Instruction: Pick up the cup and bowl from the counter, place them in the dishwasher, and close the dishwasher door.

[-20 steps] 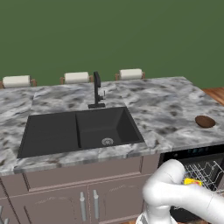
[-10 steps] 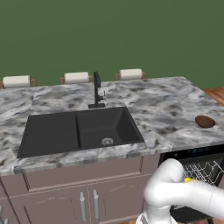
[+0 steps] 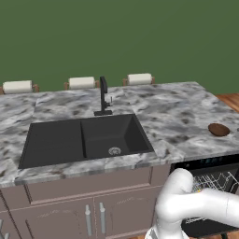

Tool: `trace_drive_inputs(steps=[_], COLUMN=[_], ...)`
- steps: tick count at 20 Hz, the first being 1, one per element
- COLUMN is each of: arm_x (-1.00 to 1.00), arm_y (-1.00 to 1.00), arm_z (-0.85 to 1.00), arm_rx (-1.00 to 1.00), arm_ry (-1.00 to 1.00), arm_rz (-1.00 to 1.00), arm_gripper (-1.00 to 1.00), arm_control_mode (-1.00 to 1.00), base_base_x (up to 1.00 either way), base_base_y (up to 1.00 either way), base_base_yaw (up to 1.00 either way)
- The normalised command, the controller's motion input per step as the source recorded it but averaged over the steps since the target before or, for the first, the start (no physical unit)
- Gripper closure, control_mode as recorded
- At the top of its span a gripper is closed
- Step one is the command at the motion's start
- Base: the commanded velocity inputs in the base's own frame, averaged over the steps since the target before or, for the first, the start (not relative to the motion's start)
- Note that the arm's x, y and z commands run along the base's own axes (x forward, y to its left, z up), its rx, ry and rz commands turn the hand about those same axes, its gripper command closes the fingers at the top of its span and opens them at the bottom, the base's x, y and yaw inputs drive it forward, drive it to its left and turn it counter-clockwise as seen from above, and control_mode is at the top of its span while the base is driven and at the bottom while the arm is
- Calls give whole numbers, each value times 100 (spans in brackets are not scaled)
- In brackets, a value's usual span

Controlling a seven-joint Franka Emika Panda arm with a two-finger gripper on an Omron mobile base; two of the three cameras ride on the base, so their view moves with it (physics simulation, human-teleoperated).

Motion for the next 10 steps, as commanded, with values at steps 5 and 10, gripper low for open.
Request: trace_drive_inputs(steps=[5, 10], arm_x=[41, 42], arm_y=[0, 0], arm_z=[-4, -22], arm_rx=[0, 0], arm_ry=[0, 0], arm_rz=[0, 0], arm_gripper=[-100, -100], arm_control_mode=[-100, -100], base_base_x=[0, 0], base_base_y=[0, 0], base_base_yaw=[0, 0])
